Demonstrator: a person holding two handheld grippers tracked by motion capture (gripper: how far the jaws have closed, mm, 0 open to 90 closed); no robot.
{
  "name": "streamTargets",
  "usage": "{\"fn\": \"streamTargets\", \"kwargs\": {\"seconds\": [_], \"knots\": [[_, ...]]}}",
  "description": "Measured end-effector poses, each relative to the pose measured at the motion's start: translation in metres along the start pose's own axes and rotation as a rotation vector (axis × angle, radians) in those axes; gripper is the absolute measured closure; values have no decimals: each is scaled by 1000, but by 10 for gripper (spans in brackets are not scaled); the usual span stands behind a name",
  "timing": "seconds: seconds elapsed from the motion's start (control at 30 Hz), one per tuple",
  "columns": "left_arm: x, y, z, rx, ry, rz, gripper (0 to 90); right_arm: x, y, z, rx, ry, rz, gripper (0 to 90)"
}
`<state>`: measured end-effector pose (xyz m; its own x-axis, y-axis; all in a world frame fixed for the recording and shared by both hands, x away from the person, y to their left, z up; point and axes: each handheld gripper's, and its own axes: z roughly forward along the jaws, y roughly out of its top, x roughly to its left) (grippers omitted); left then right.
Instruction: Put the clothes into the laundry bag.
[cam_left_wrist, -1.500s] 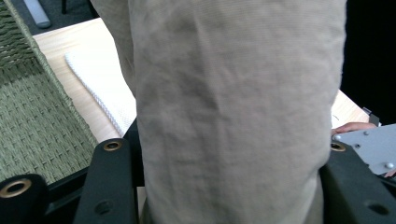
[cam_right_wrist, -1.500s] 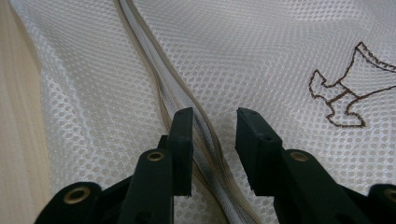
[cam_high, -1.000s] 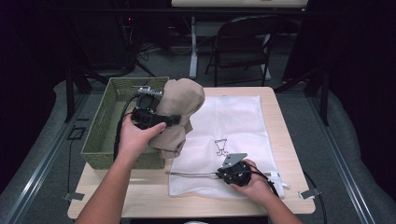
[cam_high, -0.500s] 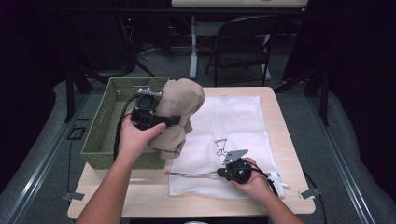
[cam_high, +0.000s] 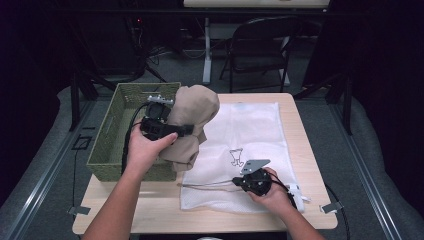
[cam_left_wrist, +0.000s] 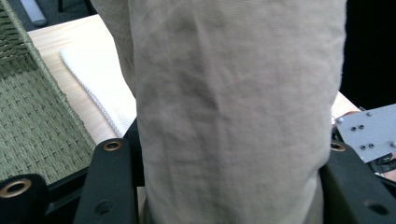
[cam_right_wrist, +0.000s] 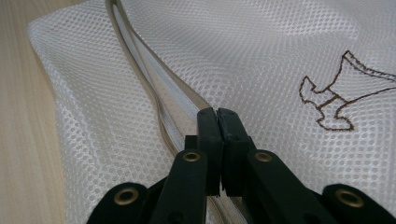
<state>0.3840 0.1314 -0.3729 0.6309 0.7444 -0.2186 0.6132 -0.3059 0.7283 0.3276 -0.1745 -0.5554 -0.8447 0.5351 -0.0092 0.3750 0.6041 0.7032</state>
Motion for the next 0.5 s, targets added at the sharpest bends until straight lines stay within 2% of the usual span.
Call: {"fn": "streamTargets", "kwargs": {"seconds": [0.5], "knots": [[1, -2, -3, -5, -10, -8, 464, 1, 13, -14, -64, -61, -28, 888]]}}
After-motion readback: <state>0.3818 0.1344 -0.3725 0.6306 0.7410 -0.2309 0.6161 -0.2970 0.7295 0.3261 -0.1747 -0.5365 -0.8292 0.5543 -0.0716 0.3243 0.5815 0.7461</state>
